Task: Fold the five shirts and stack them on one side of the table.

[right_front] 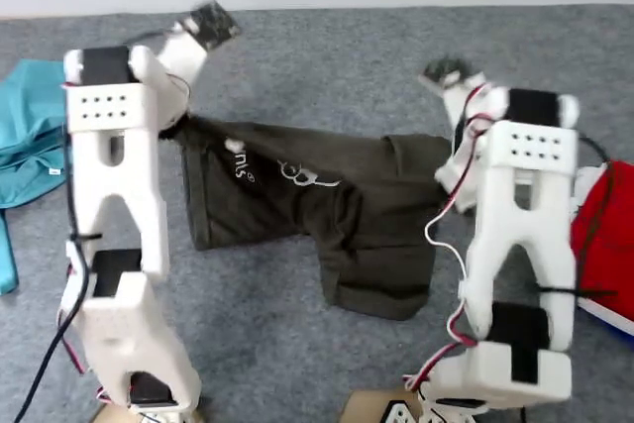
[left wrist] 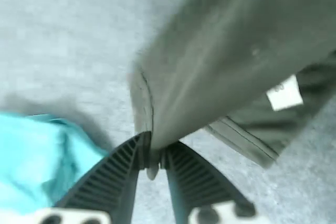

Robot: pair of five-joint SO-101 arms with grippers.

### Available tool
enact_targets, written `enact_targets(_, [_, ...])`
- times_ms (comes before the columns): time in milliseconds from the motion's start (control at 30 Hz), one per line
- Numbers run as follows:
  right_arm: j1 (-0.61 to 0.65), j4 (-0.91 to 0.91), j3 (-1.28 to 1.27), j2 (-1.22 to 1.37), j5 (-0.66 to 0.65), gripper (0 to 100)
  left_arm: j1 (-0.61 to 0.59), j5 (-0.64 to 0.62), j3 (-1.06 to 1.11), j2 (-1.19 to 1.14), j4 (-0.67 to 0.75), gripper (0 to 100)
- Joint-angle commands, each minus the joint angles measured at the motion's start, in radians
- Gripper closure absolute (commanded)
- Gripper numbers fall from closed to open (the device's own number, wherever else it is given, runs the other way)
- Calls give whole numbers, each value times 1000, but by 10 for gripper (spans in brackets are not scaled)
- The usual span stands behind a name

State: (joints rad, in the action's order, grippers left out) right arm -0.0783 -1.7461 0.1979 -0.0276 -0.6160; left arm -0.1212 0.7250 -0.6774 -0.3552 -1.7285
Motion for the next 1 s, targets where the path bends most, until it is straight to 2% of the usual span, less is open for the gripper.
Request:
enact_targets(0, [-15,-44,242,-110,-8,989,-2,-72,-91,137,-9,995])
enact_targets(200, [-25,-41,582,-153,-58,989,-37,-157,-308,244,-8,994])
enact_targets(533, [-282,104,977,-159,-143,989,-72,-153,-691,295,97,994])
enact_targets(633, [-338,171,1043,-159,-144,989,-68,-152,-762,295,97,994])
enact_targets(767, [-357,268,1089,-160,-209,989,-71,-147,-788,295,80,994])
enact_targets(900, [-357,372,1092,-159,-267,989,-71,-32,-803,299,-29,994])
enact_targets(967, [-357,426,1091,-153,-299,989,-72,-21,-805,311,-26,994])
